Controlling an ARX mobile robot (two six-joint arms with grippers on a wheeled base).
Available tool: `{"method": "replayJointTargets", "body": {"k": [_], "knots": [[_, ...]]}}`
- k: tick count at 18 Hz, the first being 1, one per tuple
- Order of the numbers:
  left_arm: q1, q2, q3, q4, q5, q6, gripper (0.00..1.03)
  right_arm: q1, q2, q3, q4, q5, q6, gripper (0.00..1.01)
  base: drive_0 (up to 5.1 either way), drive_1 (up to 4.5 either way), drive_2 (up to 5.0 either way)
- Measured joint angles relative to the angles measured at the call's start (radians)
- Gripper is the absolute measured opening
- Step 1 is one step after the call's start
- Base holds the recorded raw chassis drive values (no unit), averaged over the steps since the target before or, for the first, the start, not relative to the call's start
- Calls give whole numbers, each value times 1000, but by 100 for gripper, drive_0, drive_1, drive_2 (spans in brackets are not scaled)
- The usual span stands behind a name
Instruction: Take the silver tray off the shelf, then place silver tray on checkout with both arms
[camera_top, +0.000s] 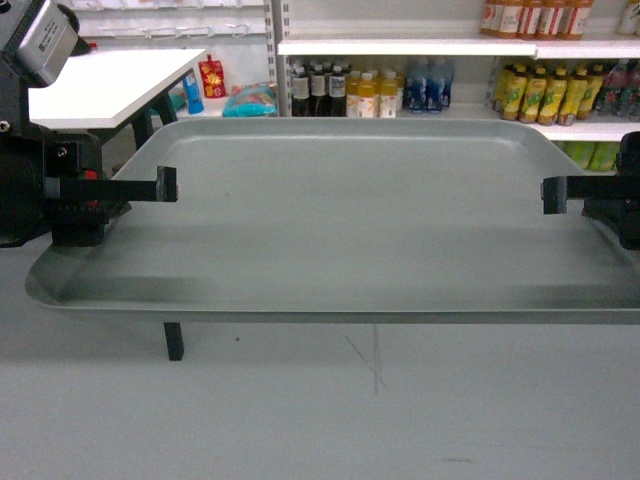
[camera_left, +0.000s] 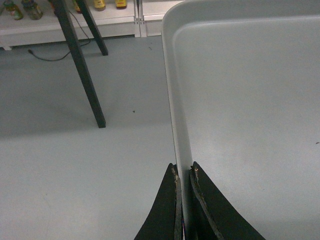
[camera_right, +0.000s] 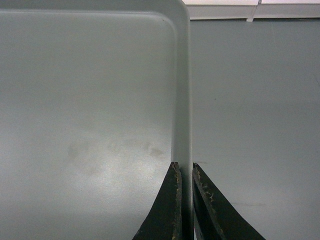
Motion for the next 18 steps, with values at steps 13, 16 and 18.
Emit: {"method": "replayJointTargets", "body": {"k": [13,16,18], "knots": [[0,0,0,5,0,0,4,0,0,0,3,1,0,3,-498,243,243],[0,0,0,-2,0,0,4,0,0,0,0,0,0,3,-498,243,243],[0,0,0,3,0,0,4,0,0,0,1,0,0,3,-494,247,247]]}}
